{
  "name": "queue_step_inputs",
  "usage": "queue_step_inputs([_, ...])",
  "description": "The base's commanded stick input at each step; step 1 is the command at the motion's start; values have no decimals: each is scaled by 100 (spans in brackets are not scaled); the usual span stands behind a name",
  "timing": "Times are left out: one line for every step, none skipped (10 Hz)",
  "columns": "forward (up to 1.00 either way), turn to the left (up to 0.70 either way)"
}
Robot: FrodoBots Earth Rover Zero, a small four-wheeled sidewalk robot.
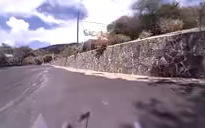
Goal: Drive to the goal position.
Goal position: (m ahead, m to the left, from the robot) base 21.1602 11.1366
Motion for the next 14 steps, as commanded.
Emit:
queue_step_inputs([50,12])
queue_step_inputs([50,3])
queue_step_inputs([50,0])
queue_step_inputs([50,0])
queue_step_inputs([50,0])
queue_step_inputs([50,0])
queue_step_inputs([50,0])
queue_step_inputs([50,0])
queue_step_inputs([50,0])
queue_step_inputs([50,0])
queue_step_inputs([50,3])
queue_step_inputs([50,11])
queue_step_inputs([50,20])
queue_step_inputs([50,25])
